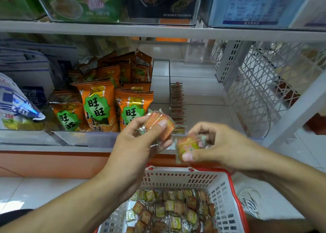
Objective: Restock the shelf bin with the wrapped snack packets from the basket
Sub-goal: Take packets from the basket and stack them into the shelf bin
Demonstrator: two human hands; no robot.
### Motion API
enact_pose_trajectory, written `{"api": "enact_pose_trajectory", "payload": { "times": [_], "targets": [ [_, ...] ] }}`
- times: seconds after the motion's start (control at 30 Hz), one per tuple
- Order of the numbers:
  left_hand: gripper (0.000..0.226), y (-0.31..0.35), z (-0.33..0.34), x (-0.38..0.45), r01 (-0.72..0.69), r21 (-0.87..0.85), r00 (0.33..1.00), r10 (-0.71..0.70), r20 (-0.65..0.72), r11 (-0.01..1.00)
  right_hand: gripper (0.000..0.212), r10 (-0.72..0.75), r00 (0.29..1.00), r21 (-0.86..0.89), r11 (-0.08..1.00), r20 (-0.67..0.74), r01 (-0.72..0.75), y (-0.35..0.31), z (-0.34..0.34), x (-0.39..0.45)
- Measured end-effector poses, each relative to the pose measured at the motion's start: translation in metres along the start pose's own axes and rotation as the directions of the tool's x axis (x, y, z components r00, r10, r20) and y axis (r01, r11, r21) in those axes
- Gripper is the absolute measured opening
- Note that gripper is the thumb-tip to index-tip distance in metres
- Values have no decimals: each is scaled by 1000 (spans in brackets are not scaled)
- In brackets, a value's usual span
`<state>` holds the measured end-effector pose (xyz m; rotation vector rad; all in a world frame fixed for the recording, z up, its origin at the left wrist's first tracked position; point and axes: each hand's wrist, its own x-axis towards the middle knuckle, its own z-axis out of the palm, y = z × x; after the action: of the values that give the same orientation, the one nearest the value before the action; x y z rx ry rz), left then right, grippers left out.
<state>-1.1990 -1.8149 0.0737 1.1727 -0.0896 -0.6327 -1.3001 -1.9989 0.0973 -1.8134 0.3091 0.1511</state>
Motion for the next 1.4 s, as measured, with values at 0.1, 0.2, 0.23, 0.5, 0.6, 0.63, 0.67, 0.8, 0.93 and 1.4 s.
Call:
{"api": "enact_pose_trajectory", "payload": {
  "times": [0.1,0.2,0.23,0.5,0.6,0.63,0.67,0.8,0.93,1.4],
  "targets": [
    [49,-1,-5,2,-22,35,997,24,-76,999,53,-42,968,-232,972,-247,-17,-4,-23,14],
    [52,-4,-5,3,-5,65,995,12,-103,998,49,-67,951,-351,935,-302,-46,-1,-36,34],
    [50,-6,-5,3,0,79,994,9,-106,997,46,-55,956,-368,928,-287,-57,2,-37,42],
    [33,-20,-2,2,7,176,995,10,-96,984,35,176,981,-528,827,-87,-195,16,-33,90],
    [32,-25,-2,2,27,157,995,-12,-98,987,36,214,975,-467,857,-63,-218,22,-28,97],
    [34,-26,-2,2,46,146,995,-33,-93,988,35,216,974,-425,877,-71,-226,24,-27,98],
    [37,-27,-3,1,64,140,995,-53,-87,988,34,213,973,-391,891,-85,-229,25,-27,99],
    [53,-27,-5,-1,92,117,995,-89,-36,989,31,224,970,-378,893,-96,-244,26,-27,97],
    [51,-25,-5,-5,48,124,999,-50,15,991,11,64,983,-530,835,-173,-147,15,-29,85],
    [56,-11,0,-15,-528,589,843,460,278,612,57,120,949,428,871,293,-242,-26,6,20]
  ]
}}
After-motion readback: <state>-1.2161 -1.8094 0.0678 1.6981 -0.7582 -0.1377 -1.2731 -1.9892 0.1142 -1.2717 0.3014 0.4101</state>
